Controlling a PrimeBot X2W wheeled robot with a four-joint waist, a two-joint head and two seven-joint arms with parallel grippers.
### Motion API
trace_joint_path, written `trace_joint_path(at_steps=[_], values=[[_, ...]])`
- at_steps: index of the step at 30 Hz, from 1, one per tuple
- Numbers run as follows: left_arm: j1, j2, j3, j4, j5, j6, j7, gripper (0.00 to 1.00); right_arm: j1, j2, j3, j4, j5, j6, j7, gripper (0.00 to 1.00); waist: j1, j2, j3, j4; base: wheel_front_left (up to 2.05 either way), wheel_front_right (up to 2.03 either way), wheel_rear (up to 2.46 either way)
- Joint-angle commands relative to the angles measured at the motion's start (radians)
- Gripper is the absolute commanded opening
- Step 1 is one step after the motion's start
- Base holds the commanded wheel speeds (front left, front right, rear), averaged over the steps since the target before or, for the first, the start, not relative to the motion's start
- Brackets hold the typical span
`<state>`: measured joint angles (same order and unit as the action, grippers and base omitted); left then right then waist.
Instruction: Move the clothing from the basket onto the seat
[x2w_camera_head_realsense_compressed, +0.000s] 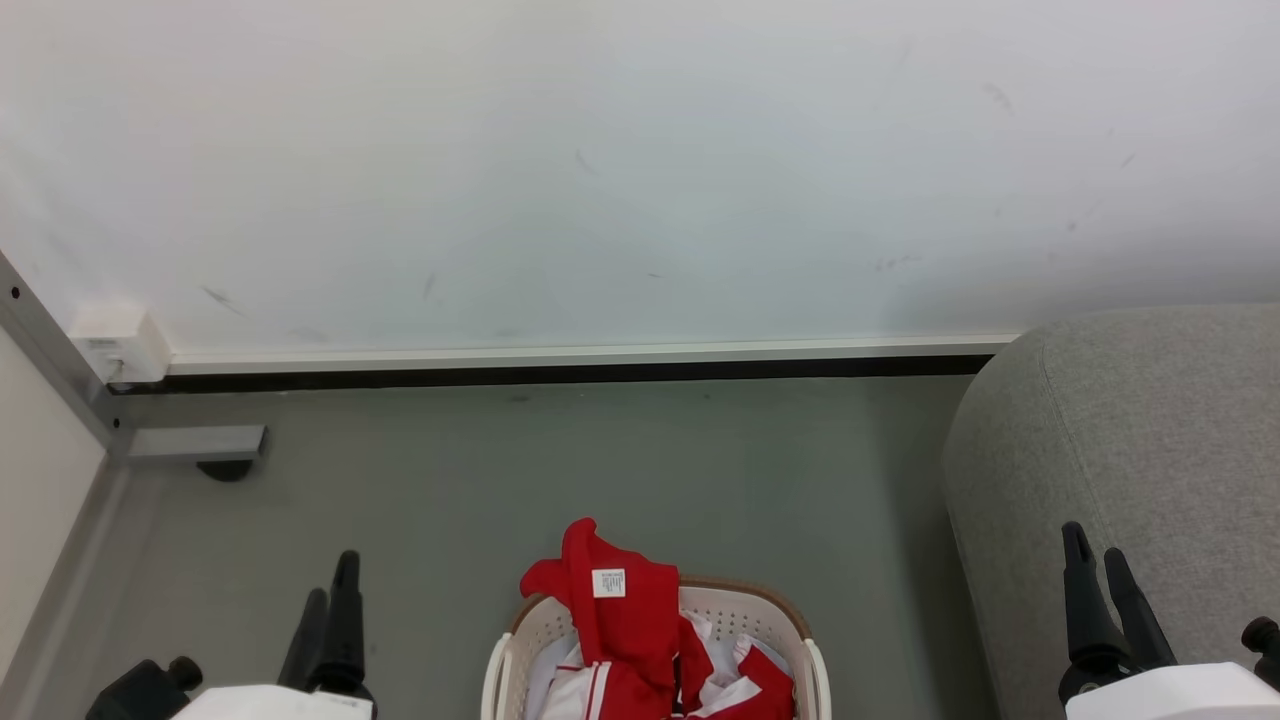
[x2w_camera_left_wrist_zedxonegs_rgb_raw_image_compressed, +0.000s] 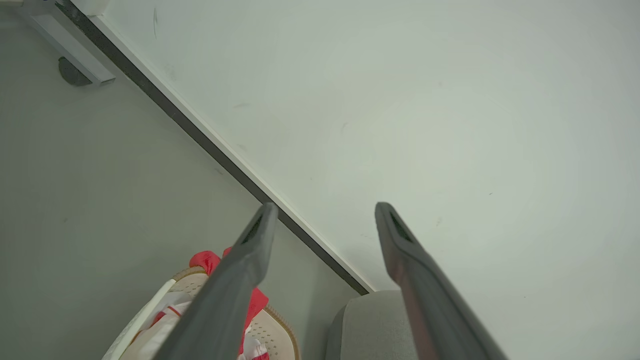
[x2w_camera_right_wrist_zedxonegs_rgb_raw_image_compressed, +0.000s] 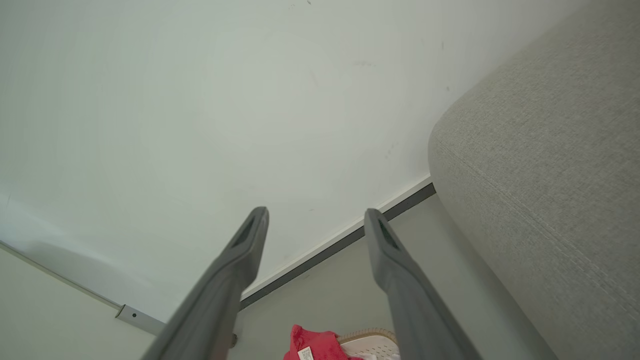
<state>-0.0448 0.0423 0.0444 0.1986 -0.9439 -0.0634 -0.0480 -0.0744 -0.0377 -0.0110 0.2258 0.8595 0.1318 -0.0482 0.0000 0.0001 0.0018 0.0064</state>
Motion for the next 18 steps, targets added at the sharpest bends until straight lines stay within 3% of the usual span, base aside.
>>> trace_joint_path(at_steps=[1, 18], values=[[-0.004, 0.007, -0.002, -0.017, 0.043, 0.002, -0.014, 1.00, -0.004, -0.011, 0.004, -0.017, -0.038, -0.001, -0.013, 1.00, 0.0000, -0.0001, 0.000, 0.000, 0.00, 0.00, 0.00], [0.017, 0.011, -0.037, -0.053, 0.311, 0.019, -0.068, 1.00, 0.001, -0.012, 0.029, -0.030, -0.270, -0.001, -0.068, 1.00, 0.0000, -0.0001, 0.002, 0.003, 0.00, 0.00, 0.00]])
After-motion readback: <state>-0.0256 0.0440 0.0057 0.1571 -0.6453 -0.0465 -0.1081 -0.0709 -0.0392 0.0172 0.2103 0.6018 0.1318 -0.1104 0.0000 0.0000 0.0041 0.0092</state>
